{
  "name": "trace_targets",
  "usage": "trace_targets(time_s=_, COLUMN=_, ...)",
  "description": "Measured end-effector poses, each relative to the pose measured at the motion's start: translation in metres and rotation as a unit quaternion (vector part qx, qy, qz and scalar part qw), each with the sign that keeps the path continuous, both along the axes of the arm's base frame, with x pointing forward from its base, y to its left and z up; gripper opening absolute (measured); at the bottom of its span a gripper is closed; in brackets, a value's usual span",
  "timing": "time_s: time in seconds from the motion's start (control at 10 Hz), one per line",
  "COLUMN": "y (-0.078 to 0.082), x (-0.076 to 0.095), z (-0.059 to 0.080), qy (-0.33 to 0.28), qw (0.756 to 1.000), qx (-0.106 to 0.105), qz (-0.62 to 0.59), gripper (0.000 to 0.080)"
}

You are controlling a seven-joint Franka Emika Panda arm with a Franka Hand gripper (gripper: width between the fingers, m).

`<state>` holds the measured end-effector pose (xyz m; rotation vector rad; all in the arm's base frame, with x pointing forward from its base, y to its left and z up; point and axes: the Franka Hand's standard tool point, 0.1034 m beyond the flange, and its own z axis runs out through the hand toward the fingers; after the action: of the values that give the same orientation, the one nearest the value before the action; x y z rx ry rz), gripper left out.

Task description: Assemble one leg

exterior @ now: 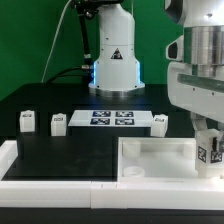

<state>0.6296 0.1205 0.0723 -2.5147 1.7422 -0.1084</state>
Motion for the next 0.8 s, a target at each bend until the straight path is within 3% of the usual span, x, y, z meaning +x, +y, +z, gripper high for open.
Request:
trace_targets(time_s=0.1, y=0.000, x=0.000, z=0.000, qy=-0.001, qw=1.000, qx=-0.003, qz=0.026, gripper=0.0468)
trace_targets(time_s=0.2, y=0.004, x=0.003, z=0.001, qy=-0.022, qw=0.999, qx=-0.004, qz=0.037, gripper=0.0585)
trace_targets(time_s=0.3, y=0.008, x=0.002, z=-0.001, qy=-0.027, qw=0.995, qx=-0.011, qz=0.094, gripper=0.0585)
trace_targets(time_s=0.5, y=0.016, x=0.002, z=-0.001, qy=-0.034, qw=0.965, qx=-0.031, qz=0.260, gripper=0.0646)
trace_targets(time_s=0.8, y=0.007, x=0.004, z=-0.001, qy=-0.040, qw=0.892, qx=-0.060, qz=0.447, gripper=0.0648)
